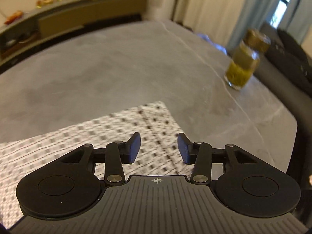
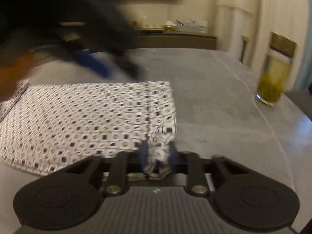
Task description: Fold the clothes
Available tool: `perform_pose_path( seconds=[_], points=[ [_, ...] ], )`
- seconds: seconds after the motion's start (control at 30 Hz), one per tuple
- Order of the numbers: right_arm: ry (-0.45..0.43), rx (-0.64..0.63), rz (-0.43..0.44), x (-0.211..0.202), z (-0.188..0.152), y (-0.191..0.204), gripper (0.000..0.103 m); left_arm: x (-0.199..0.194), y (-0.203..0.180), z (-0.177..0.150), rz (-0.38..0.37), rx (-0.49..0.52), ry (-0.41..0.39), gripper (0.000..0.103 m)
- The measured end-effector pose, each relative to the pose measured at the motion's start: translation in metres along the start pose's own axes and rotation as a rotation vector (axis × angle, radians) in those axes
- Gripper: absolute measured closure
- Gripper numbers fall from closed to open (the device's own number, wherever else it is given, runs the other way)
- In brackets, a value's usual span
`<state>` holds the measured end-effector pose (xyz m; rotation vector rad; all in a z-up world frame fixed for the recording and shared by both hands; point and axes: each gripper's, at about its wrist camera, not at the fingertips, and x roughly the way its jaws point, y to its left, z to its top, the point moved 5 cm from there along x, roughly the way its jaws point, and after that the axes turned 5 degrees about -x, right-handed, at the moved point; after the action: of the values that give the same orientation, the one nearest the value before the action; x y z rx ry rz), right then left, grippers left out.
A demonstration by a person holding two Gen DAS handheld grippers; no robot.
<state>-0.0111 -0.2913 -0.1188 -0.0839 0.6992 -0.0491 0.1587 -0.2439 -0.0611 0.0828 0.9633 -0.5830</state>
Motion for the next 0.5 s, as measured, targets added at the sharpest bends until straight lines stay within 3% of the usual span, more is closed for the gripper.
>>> perform_pose_path(
  seconds=[0.2, 0.23, 0.27, 0.37, 0.43, 0.47, 0.5],
  points=[
    [-0.121, -0.292, -0.126, -0.016, 0.003, 0.034, 0.095, 0.036, -0.022, 0.005, 0.051, 0.122, 0.084, 0.066],
    [-0.140, -0.319, -0.132, -0.018, 0.004, 0.038, 0.095, 0.039, -0.021, 0.003, 0.062, 0.142, 0.087, 0.076],
    [-0.157, -0.330, -0.126, -0.021, 0.005, 0.041, 0.095, 0.038, -0.017, 0.000, 0.083, 0.155, 0.075, 0.103],
    [-0.227, -0.351, -0.099, -0.031, 0.011, 0.049, 0.095, 0.009, 0.004, 0.000, 0.070, 0.117, -0.025, 0.103],
    [-0.311, -0.336, -0.059, -0.047, 0.019, 0.053, 0.088, -0.023, 0.034, -0.005, 0.050, 0.028, -0.092, 0.103],
    [-0.367, -0.320, -0.019, -0.060, 0.022, 0.055, 0.074, -0.041, 0.055, -0.010, 0.046, -0.027, -0.126, 0.103],
    [-0.414, -0.303, 0.032, -0.072, 0.025, 0.058, 0.051, -0.058, 0.079, -0.017, 0.053, -0.082, -0.154, 0.103]
  ],
)
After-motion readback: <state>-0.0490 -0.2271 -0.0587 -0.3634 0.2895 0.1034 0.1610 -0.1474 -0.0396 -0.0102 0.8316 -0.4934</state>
